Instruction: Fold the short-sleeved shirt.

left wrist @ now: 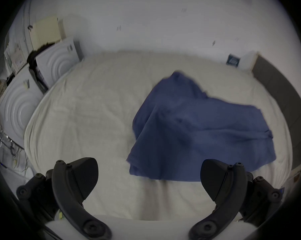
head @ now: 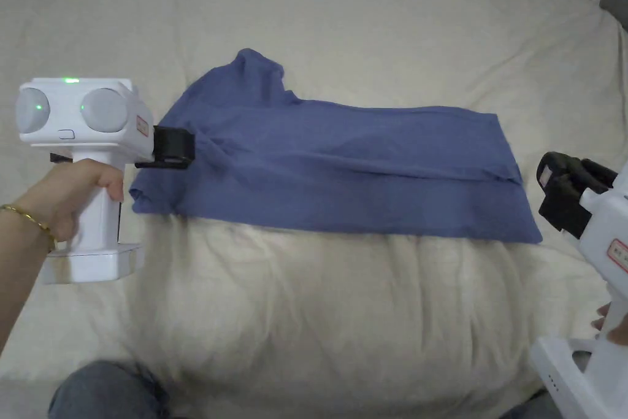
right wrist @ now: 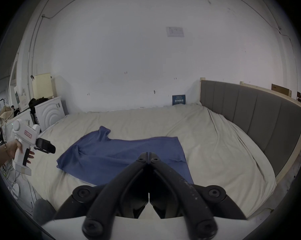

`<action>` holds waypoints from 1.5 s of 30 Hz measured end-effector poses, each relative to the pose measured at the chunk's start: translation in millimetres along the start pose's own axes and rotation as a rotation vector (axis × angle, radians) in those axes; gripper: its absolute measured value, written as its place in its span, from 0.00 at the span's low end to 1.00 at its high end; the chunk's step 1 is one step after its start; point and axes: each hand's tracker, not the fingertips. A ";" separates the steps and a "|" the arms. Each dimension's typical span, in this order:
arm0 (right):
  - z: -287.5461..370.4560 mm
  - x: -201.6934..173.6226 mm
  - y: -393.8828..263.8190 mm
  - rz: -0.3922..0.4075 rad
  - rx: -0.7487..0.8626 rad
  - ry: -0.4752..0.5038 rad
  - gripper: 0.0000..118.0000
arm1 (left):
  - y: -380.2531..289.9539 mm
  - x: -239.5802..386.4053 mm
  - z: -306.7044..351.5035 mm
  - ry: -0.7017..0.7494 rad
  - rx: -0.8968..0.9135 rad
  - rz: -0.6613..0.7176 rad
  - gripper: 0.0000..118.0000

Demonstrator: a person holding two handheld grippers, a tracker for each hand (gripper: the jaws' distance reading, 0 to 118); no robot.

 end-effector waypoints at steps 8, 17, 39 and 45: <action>-36.5 10.4 -22.1 -0.032 -0.120 -0.039 0.01 | -12.9 -4.8 -71.0 0.093 -0.170 0.062 0.93; -62.9 20.1 -19.4 -0.033 -0.178 -0.046 0.01 | -17.7 9.2 -75.2 -0.003 -0.185 0.058 0.08; -228.9 108.7 -55.2 -0.147 -0.787 -0.250 0.71 | -22.1 3.9 -44.3 -0.028 -0.092 0.049 0.07; -208.9 102.3 -26.2 -0.168 -0.750 -0.169 0.06 | -16.4 -1.1 -38.8 -0.019 -0.081 0.110 0.07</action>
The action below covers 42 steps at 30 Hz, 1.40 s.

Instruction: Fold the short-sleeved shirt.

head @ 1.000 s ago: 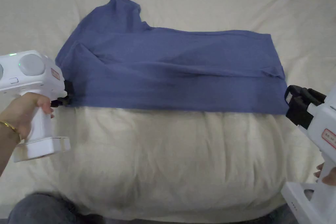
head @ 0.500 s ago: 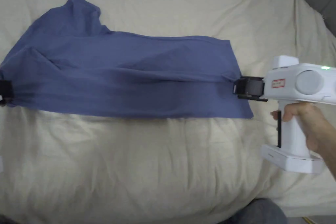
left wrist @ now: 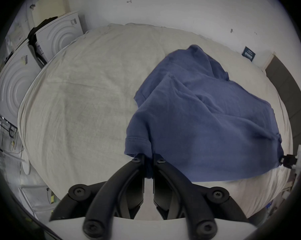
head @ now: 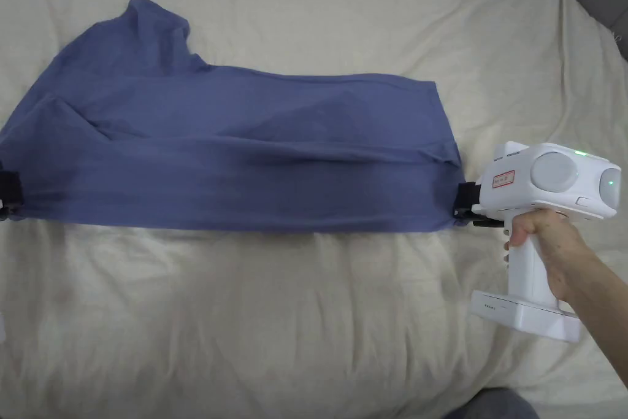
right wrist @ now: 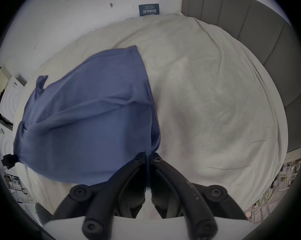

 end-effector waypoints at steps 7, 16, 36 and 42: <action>83.2 21.6 -2.7 0.005 0.068 0.134 0.06 | -9.6 -13.4 58.7 -0.049 0.090 0.007 0.07; 100.6 52.8 -106.8 0.008 0.056 0.131 0.06 | -100.8 -51.0 80.7 -0.067 0.014 0.016 0.08; 227.9 -20.3 -134.6 0.148 0.793 0.083 1.00 | -98.6 31.9 177.9 -0.006 0.761 -0.146 1.00; 248.2 -52.9 -145.7 0.180 0.939 0.115 1.00 | -105.4 52.3 200.8 0.001 0.922 -0.138 0.79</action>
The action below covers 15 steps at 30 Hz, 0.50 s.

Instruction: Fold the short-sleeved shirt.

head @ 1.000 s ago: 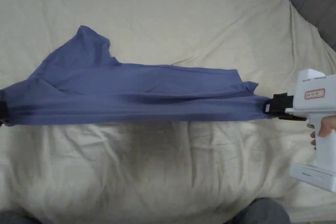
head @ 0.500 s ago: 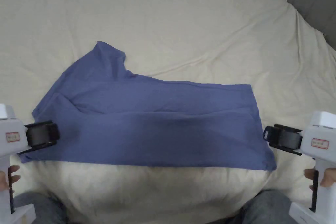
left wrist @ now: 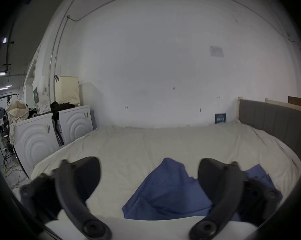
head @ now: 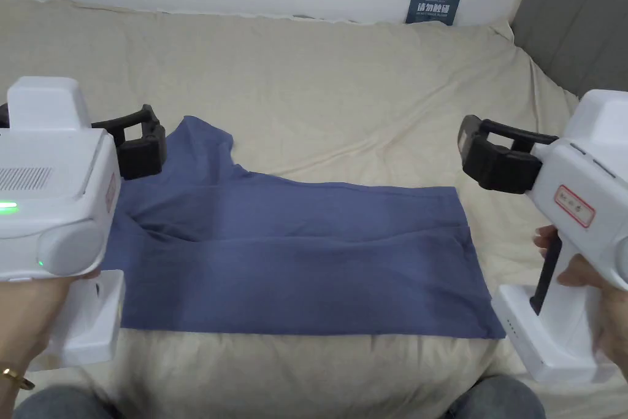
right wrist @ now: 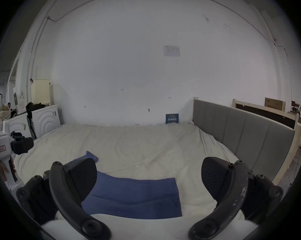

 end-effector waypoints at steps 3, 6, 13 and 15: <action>0.1 -13.2 -0.9 0.015 0.007 -0.008 0.69 | 0.6 3.5 3.8 -0.013 0.009 0.011 0.12; -1.8 -19.3 -4.4 0.012 0.002 -0.030 0.10 | -0.1 4.3 1.8 -0.024 -0.016 -0.001 0.00; -18.5 -13.5 -8.5 -0.069 -0.032 -0.007 0.01 | 2.2 -10.2 -15.8 -0.060 -0.092 0.033 0.00; -24.9 -11.0 -9.6 -0.074 -0.049 -0.012 0.01 | 8.7 -17.1 -34.3 -0.066 -0.154 0.047 0.00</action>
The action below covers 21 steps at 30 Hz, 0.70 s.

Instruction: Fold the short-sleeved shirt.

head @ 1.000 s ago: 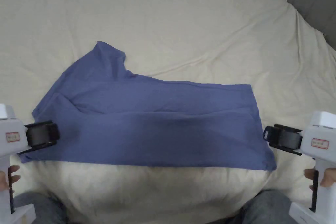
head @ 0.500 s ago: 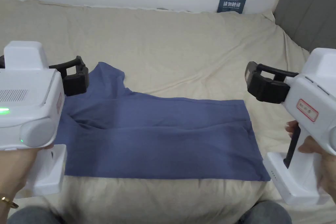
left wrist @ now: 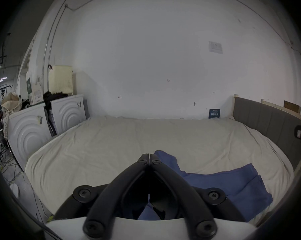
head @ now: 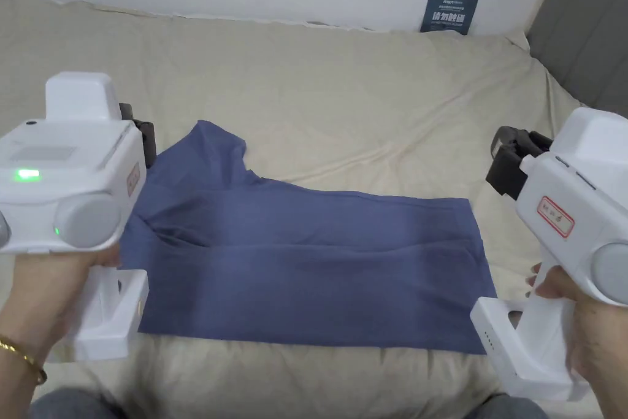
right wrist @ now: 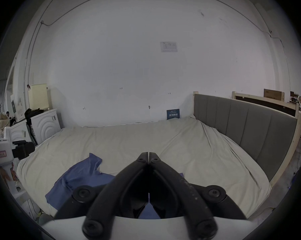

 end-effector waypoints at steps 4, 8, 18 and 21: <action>-11.3 1.8 0.6 -0.009 -0.029 0.002 0.01 | 25.7 -16.0 -57.4 -0.002 -0.160 -0.031 0.00; -28.0 3.8 -5.2 -0.018 -0.067 -0.004 0.01 | 38.7 -28.2 -132.6 -0.032 -0.350 -0.012 0.40; -88.1 14.2 -29.8 -0.036 -0.208 -0.032 0.01 | -20.8 -25.7 -286.1 -0.032 -0.732 -0.058 0.99; -105.1 17.0 -38.3 -0.036 -0.246 -0.047 0.01 | -43.3 -30.0 -315.1 0.004 -0.800 -0.020 0.82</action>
